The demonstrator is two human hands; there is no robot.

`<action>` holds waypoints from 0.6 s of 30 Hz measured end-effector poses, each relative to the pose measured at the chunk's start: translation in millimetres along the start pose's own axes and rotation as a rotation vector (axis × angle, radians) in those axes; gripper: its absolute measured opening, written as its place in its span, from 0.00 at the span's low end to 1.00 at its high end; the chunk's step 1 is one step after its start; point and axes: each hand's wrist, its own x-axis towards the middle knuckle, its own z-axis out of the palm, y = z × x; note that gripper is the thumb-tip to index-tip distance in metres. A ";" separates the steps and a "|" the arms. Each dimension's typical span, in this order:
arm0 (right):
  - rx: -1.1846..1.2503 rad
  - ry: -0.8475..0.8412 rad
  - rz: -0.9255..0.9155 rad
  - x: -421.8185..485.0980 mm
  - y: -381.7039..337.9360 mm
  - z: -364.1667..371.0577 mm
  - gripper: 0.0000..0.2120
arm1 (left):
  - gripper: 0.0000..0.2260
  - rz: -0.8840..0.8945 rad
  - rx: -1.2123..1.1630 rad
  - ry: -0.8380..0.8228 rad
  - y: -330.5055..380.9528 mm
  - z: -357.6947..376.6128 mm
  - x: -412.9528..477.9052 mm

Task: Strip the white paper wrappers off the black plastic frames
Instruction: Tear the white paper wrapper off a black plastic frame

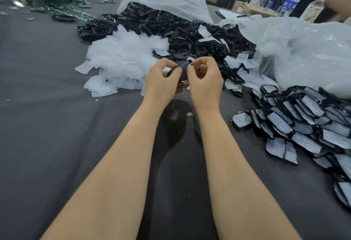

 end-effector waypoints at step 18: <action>0.468 -0.134 0.444 5.9 -1.7 0.7 0.04 | 0.07 -0.007 0.003 -0.032 -2.7 0.8 1.2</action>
